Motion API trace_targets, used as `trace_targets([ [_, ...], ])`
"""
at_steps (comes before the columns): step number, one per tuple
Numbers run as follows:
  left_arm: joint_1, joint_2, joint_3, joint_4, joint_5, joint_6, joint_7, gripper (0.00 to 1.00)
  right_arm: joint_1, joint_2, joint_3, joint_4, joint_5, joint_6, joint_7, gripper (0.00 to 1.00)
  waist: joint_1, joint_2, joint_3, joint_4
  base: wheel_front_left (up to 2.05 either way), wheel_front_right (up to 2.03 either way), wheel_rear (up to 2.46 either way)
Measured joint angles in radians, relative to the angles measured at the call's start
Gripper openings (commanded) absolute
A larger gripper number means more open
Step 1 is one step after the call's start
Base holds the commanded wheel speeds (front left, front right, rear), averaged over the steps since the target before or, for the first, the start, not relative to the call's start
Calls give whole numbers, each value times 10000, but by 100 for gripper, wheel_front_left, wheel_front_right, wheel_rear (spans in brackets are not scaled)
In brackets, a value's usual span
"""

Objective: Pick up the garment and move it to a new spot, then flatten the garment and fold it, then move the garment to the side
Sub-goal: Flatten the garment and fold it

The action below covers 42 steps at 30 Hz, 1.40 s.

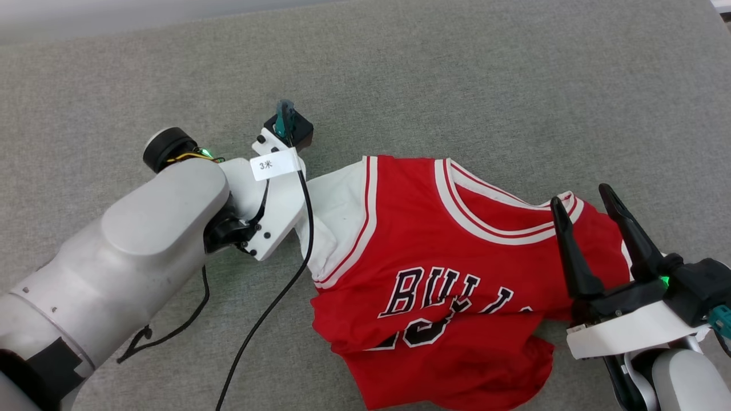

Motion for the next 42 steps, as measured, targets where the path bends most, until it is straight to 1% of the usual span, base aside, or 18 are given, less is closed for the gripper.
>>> trace_targets([
  [4, 57, 2, -151, -186, 19, -10, -713, 0, -5, 15, -38, 40, -15, -2, -27, 100, 0, 0, -70, 127, 0, 0, 0],
  [8, 51, 59, -222, -426, 209, -10, -2067, 0, 10, 2, -167, 81, -50, -2, -27, 100, 1, 0, -318, 323, 0, 0, 0],
  [12, 19, 366, -209, -761, 267, -10, -3381, 0, 220, 2, -265, 111, -52, -2, -23, 100, 0, 0, -696, 563, 0, 0, 0],
  [16, 146, 840, -54, -1237, 167, -10, -4207, 0, 500, 8, -395, 123, -50, -2, 61, 100, 0, 0, -1075, 870, 0, 0, 0],
  [18, 314, 1154, 38, -1501, 115, 73, -4433, 0, 635, 13, -477, 105, -50, -2, 77, 100, 0, 0, -1228, 1059, 0, 0, 0],
  [20, 517, 1476, 148, -1820, 73, 265, -4623, 0, 709, 19, -539, 69, -50, -2, 117, 100, 0, 0, -1365, 1244, 0, 0, 0],
  [24, 972, 2192, 257, -2370, -115, 685, -4658, 0, 871, 42, -594, 13, -48, -2, 165, 100, 0, 0, -1578, 1562, 0, 0, 0],
  [27, 1289, 2763, 332, -2589, -207, 995, -4675, 0, 871, 56, -581, -17, -48, 0, 196, 100, -1, 0, -1635, 1693, 0, 0, 0],
  [30, 1537, 3162, 451, -2550, -370, 1289, -4778, 0, 867, 46, -556, -36, -48, 0, 211, 100, -1, 0, -1554, 1707, 0, 0, 0],
  [34, 1759, 3430, 721, -2159, -639, 1569, -5125, 0, 831, -12, -598, -23, -46, 0, 240, 100, -1, 0, -1362, 1618, 0, 0, 0],
  [36, 1858, 3444, 759, -1891, -740, 1595, -5233, 0, 826, -40, -623, -2, -46, -2, 244, 100, 0, 0, -1254, 1545, 0, 0, 0],
  [38, 1982, 3394, 765, -1559, -828, 1592, -5296, 0, 813, -56, -640, 15, -48, -2, 251, 100, 0, 0, -1138, 1459, 0, 0, 0],
  [42, 2201, 3057, 826, -765, -1080, 1555, -5474, 0, 770, -65, -658, 40, -92, -2, 257, 100, 0, 0, -904, 1272, 0, 0, 0],
])
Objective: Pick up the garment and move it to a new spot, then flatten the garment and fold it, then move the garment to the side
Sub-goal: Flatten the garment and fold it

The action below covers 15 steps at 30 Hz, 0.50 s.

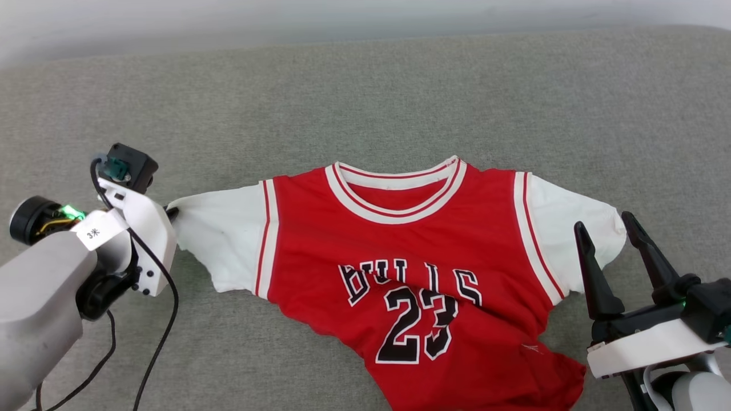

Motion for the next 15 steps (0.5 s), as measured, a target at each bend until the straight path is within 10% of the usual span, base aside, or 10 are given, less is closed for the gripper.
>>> trace_targets([
  [13, 291, -1126, -17, 2604, -305, -591, -767, 0, -137, -27, -222, 140, -31, 2, 79, 100, 0, 0, 284, -288, 0, 0, 0],
  [14, 299, -1220, -8, 2742, -288, -614, -951, 40, -133, -21, -249, 150, -29, 2, 86, 100, 0, 0, 243, -267, 0, 0, 0],
  [15, 310, -1296, 0, 2849, -222, -614, -1164, 100, -133, -21, -268, 150, -29, 0, 117, 100, 0, 0, 193, -243, 0, 0, 0],
])
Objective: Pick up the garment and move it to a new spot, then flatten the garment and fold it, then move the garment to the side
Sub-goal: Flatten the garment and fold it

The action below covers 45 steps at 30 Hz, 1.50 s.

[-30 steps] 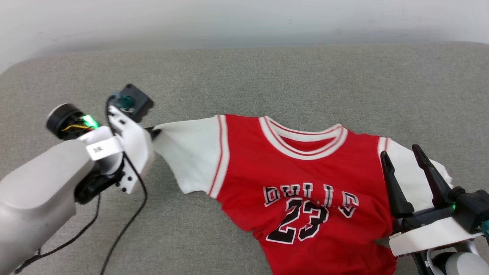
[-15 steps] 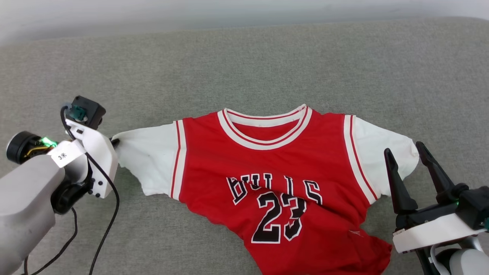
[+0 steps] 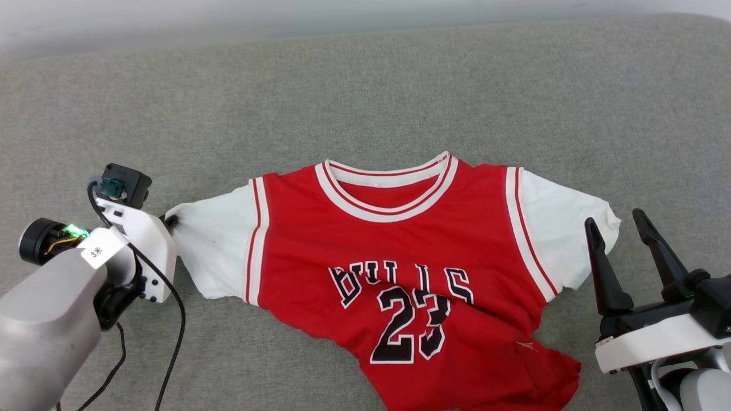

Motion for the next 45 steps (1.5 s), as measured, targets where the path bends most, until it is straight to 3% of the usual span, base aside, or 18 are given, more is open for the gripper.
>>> trace_targets([
  [5, 128, -297, 163, 194, 261, 182, -1498, 100, 2, -8, -232, -48, 38, 0, 4, 100, 0, 0, -376, 119, 0, 0, 0],
  [10, 424, -481, 407, -138, 581, 924, -3173, 100, -9, -357, -679, -151, 161, 2, 127, 100, 0, 0, -841, 270, 0, 0, 0],
  [14, 801, -468, 819, -842, 905, 1630, -3703, 100, -264, -907, -932, -362, 428, 0, 397, 100, 0, 0, -1139, 441, 0, 0, 0],
  [22, 2150, -165, 2938, -3871, 2447, 3444, -3774, 100, -1338, -2899, -813, -476, 1377, 0, 2376, 100, 0, 0, -1309, 821, 0, 0, 0],
  [27, 3225, -113, 4008, -5302, 3398, 4011, -3774, 100, -1886, -4487, -71, -98, 2591, 2, 4591, 100, 0, 0, -1209, 1104, 0, 0, 0],
  [31, 3819, -207, 4669, -6023, 3942, 4280, -3776, 100, -2123, -5555, 658, 150, 3797, 2, 6646, 100, 0, 0, -1013, 1315, 0, 0, 0],
  [35, 4255, -416, 5206, -6539, 4387, 4393, -3787, 100, -2424, -6163, 1229, 550, 4688, 2, 8554, 100, 0, 0, -750, 1505, 0, 0, 0],
  [39, 4567, -725, 5603, -6788, 4753, 4326, -3787, 100, -2775, -6297, 1597, 1024, 5018, 2, 9812, 100, 0, 0, -439, 1708, 0, 0, 0],
  [45, 4683, -1083, 6067, -6799, 5204, 4034, -3787, 100, -3463, -6180, 2184, 1737, 4828, 0, 10360, 100, 0, 0, 94, 2001, 0, 0, 0],
])
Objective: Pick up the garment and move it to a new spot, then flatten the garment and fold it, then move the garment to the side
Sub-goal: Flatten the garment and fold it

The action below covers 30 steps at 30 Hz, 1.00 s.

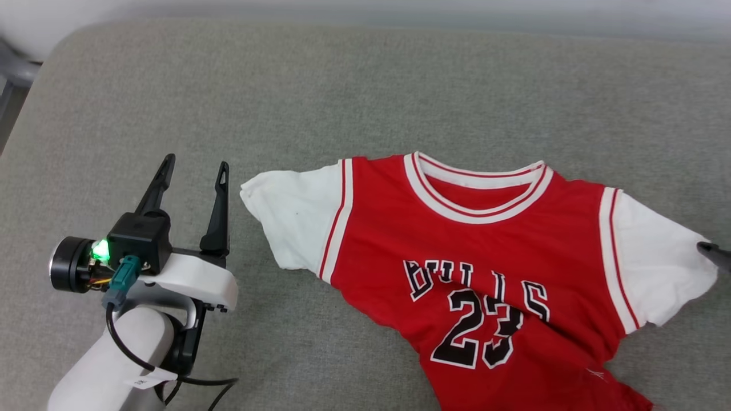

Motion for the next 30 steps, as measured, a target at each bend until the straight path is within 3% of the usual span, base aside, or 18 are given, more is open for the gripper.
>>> trace_targets([
  [9, -76, -481, 570, 230, 529, -447, 0, 100, -495, 267, 1062, 1469, -485, 0, -201, 100, 0, -1, 724, 289, 0, 0, 0],
  [16, -102, -736, 949, 506, 802, -792, 0, 100, -677, 255, 1745, 1898, -169, -27, -807, 100, 0, -1, 750, 222, 0, 0, 0],
  [17, -92, -744, 1007, 573, 834, -826, 0, 100, -696, 236, 1887, 1894, -148, -40, -963, 35, -1, -1, 718, 190, 0, 0, 0],
  [19, -58, -767, 1104, 700, 882, -920, 0, 100, -758, 242, 2103, 1931, -38, -48, -1256, 0, 0, -1, 626, 120, 0, 0, 0],
  [24, -54, -761, 1185, 1108, 982, -1294, 0, 100, -869, 355, 2240, 2017, 127, 8, -2566, 0, 0, 0, 270, -55, 0, 0, 0],
  [30, -639, -412, 1037, 1546, 1147, -1906, 73, 100, -1033, 12, 2050, 1745, 169, 6, -4033, 0, 0, 0, -236, -287, 0, 0, 0],
])
